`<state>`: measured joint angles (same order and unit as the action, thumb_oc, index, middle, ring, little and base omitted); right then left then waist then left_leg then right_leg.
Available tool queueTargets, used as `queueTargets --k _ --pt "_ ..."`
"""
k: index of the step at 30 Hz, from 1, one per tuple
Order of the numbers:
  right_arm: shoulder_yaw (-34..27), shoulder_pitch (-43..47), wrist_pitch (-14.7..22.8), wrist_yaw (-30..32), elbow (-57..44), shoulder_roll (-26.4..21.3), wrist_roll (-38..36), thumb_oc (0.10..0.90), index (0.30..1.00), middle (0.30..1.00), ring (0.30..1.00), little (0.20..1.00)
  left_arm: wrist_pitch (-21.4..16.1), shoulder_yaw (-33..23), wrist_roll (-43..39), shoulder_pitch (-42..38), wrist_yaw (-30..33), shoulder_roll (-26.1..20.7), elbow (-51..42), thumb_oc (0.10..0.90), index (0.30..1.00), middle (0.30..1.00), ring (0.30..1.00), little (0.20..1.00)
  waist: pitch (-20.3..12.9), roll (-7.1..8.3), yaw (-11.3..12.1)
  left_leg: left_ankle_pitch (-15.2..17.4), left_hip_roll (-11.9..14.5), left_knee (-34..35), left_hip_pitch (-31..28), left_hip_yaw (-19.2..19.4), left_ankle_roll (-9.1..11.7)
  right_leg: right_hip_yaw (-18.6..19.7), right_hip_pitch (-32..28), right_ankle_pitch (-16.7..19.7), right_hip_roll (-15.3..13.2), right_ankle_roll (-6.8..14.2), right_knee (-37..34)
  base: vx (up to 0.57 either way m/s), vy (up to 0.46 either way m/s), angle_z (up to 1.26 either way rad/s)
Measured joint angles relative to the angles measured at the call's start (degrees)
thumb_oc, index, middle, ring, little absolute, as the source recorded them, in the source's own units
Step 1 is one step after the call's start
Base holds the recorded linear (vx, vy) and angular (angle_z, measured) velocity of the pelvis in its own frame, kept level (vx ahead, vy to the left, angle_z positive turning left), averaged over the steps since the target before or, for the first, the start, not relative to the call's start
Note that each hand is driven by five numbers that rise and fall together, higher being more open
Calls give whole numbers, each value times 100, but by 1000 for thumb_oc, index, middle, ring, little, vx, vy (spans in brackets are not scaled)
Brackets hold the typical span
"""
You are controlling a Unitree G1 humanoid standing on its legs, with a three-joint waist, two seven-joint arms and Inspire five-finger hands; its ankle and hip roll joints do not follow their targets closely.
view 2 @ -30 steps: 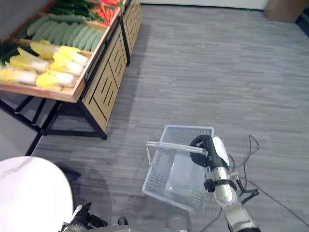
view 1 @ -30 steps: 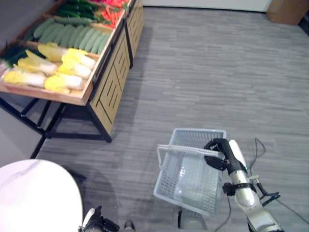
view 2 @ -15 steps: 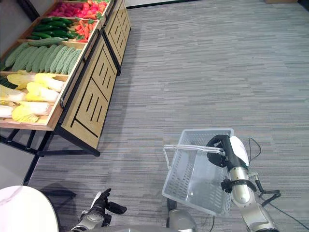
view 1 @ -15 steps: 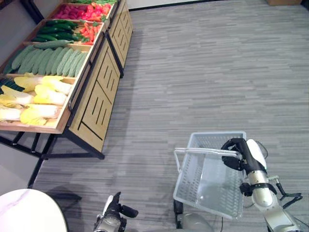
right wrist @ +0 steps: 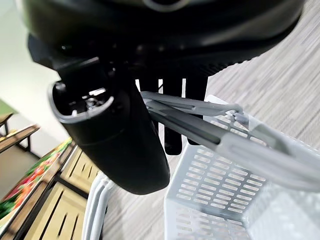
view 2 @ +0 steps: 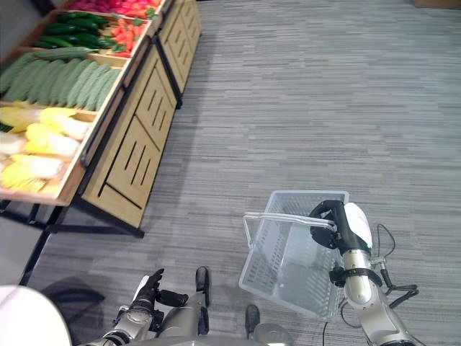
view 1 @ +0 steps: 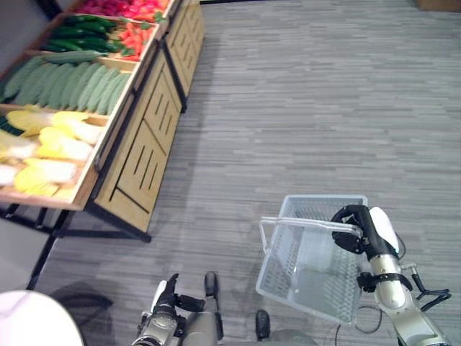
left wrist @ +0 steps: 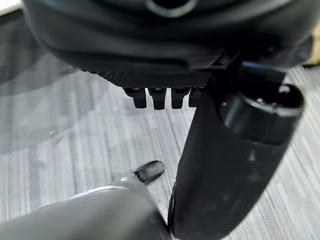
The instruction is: Get the vegetables into the basket
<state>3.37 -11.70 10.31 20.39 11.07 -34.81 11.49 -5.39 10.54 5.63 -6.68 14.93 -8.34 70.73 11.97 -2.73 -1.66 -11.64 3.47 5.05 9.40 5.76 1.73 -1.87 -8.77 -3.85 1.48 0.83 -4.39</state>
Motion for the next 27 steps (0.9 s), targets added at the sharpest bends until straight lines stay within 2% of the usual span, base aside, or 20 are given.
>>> queueTargets --k 1,2,4,5,6,7,8,10,12,15,16,17,18,20,21,22,23,25,26,27 --pt "-58 -35 -33 8 32 155 48 400 300 300 300 300 40 4 19 44 2 -57 8 900 1000 1000 1000 1000 -13 89 -86 -91 -157 6 -215 74 -236 96 -33 -202 -173 209 275 297 287 -27" --pt "-36 -34 -44 -9 35 163 93 400 300 300 300 300 84 9 24 38 4 -74 20 900 1000 1000 1000 1000 -6 99 -73 34 -190 5 -302 148 -316 199 48 -224 -232 243 544 137 144 -24" --pt "-12 -67 -36 -19 18 201 121 400 300 300 300 300 138 240 29 51 15 -191 37 900 1000 1000 1000 1000 -46 203 -55 184 -394 -4 -501 92 -541 346 202 -424 -490 516 1180 191 232 -14" --pt "12 -6 -30 -22 13 209 122 400 300 300 300 300 145 242 54 32 16 -239 -21 900 1000 1000 1000 1000 -65 283 -30 241 -505 -10 -511 110 -609 384 182 -288 -604 650 1148 182 226 -4" --pt "116 155 -52 -28 24 232 121 400 300 300 300 300 167 237 53 -4 17 -325 -53 900 1000 1000 1000 1000 -57 353 9 259 -564 -10 -511 159 -633 433 251 -282 -659 668 1267 142 194 -5" --pt "176 219 -60 -52 23 242 124 400 300 300 300 300 179 241 53 -18 17 -377 -52 900 1000 1000 1000 1000 -60 366 62 265 -554 -9 -523 152 -643 434 354 -297 -659 693 1488 150 225 10" --pt "183 218 -62 -94 25 327 124 400 300 300 300 300 197 262 52 -17 11 -438 -136 900 1000 1000 1000 1000 -83 404 153 331 -572 -50 -648 148 -730 493 497 -277 -642 841 2032 147 223 14" --pt "207 314 -64 -101 32 525 124 400 300 300 300 300 184 356 49 -3 13 -567 -190 900 1000 1000 1000 1000 -104 513 257 375 -578 -203 -651 199 -789 486 766 -211 -633 919 2616 68 133 6" --pt "287 456 -59 -112 32 605 124 400 300 300 300 300 193 376 35 32 10 -662 -229 900 1000 1000 1000 1000 -124 554 251 392 -522 -214 -672 238 -813 474 1076 -94 -586 964 3247 98 168 -1" --pt "347 548 -63 -124 105 671 121 400 300 300 300 300 198 463 -11 72 -13 -768 -364 900 1000 1000 1000 1000 -121 551 236 493 -412 -197 -881 270 -951 379 1657 481 -442 931 4544 152 162 18" --pt "360 549 -59 -155 80 671 127 400 300 300 300 300 198 452 -15 129 -9 -771 -389 900 1000 1000 1000 1000 -121 527 262 660 -388 -129 -1016 212 -1136 267 1849 214 -501 789 4837 91 52 -11" --pt "367 545 -47 -160 29 673 145 400 300 300 300 300 204 455 -15 164 -10 -769 -379 900 1000 1000 1000 1000 -131 525 232 842 -416 -122 -1081 167 -1087 226 2028 -108 -576 718 4786 218 50 -27" --pt "368 558 -21 -163 -100 644 166 400 300 300 300 300 209 445 -20 136 -16 -749 -331 900 1000 1000 1000 1000 -90 494 199 1017 -416 -130 -1104 144 -779 224 2489 -384 -703 582 4602 135 -7 -8" --pt "373 509 -19 -174 -116 632 170 400 300 300 300 300 225 445 -22 93 -27 -666 -251 900 1000 1000 1000 1000 -46 407 43 1059 -387 -115 -1136 41 -773 227 2755 -410 -713 515 3683 211 -42 17" --pt "373 446 -24 -175 -114 626 169 400 300 300 300 300 222 443 -22 106 -32 -642 -221 900 1000 1000 1000 1000 -32 374 -6 1017 -373 -122 -1175 -10 -708 215 2746 -341 -716 543 3202 252 -78 40" --pt "396 366 -23 -175 -77 609 191 400 300 300 300 300 195 440 -19 61 -28 -585 -83 900 1000 1000 1000 1000 -17 339 -93 1199 -314 -133 -1291 -124 -683 322 2738 -51 -629 688 2069 150 -45 45" --pt "394 339 -20 -161 -81 597 190 400 300 300 300 300 197 432 -13 86 -23 -578 -57 900 1000 1000 1000 1000 -18 356 -109 1223 -312 -118 -1387 -192 -638 347 2762 163 -629 690 1512 178 -65 35" --pt "383 308 -20 -142 -78 581 187 400 300 300 300 300 196 437 -8 186 -40 -567 -19 900 1000 1000 1000 1000 -62 431 -128 1359 -317 -87 -1518 -285 -400 404 2732 402 -668 719 1031 235 -89 29" --pt "378 269 -22 -139 -67 566 190 400 300 300 300 300 198 430 -7 250 -41 -544 7 900 1000 1000 1000 1000 -79 452 -187 1451 -275 -57 -1610 -427 -257 450 2620 674 -646 736 953 212 -97 48" --pt "369 233 -28 -139 -41 551 190 400 300 300 300 300 203 428 -7 284 -42 -497 46 900 1000 1000 1000 1000 -98 407 -252 1513 -189 -38 -1647 -528 -140 443 2559 732 -551 750 957 125 -71 70"
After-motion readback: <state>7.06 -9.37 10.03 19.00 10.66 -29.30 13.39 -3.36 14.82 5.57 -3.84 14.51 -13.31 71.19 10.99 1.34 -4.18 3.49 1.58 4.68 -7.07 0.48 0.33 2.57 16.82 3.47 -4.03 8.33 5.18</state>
